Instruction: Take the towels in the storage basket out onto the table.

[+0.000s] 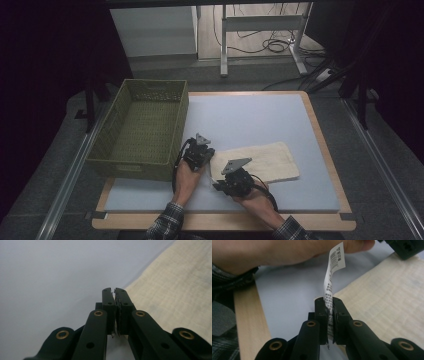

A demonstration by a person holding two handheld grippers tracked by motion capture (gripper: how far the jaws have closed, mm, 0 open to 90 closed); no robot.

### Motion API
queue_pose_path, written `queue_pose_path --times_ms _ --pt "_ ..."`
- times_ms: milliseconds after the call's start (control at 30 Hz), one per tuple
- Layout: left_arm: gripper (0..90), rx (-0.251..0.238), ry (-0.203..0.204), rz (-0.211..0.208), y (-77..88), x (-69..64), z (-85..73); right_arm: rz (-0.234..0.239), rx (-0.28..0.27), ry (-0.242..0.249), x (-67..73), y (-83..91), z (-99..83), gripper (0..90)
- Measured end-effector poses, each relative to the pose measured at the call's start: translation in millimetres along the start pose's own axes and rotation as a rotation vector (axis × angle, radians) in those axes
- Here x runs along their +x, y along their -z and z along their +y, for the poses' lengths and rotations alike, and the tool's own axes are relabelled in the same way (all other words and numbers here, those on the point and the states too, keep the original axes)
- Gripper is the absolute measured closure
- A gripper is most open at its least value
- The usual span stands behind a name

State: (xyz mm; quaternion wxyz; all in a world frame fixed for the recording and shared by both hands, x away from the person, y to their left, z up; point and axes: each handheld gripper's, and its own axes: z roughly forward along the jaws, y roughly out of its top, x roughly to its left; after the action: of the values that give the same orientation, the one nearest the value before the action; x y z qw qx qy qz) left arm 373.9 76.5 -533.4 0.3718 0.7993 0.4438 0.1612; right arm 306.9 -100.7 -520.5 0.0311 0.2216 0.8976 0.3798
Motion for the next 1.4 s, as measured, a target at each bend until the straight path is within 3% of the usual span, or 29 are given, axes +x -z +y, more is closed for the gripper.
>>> queue_pose_path --times_ms 100,200,433,600,833,1133,1400 --pt "87.1 -0.007 0.000 0.029 6.1 -1.6 -3.4 0.016 -0.009 0.010 4.4 -2.7 4.6 84.3" --pt "87.1 -0.022 0.001 0.021 9.4 -1.4 -3.1 0.019 -0.009 0.015 5.9 -1.1 6.2 84.3" --pt "87.0 -0.080 -0.006 -0.036 14.9 -4.0 12.2 0.009 -0.046 -0.007 0.0 18.0 3.0 84.3" --pt "86.8 -0.134 -0.058 -0.092 13.6 -11.2 31.6 -0.022 -0.073 -0.020 -8.6 37.8 -1.9 84.3" --pt "86.9 -0.151 -0.134 -0.135 0.6 -25.8 55.3 -0.075 -0.104 -0.055 -24.9 65.8 -15.7 84.3" --pt "86.6 -0.142 -0.183 -0.204 -26.6 -44.3 76.3 -0.141 -0.123 -0.119 -48.8 95.4 -42.3 84.3" --pt "86.3 -0.133 -0.228 -0.230 -46.7 -64.4 89.8 -0.183 -0.136 -0.171 -62.9 114.8 -64.2 84.3"
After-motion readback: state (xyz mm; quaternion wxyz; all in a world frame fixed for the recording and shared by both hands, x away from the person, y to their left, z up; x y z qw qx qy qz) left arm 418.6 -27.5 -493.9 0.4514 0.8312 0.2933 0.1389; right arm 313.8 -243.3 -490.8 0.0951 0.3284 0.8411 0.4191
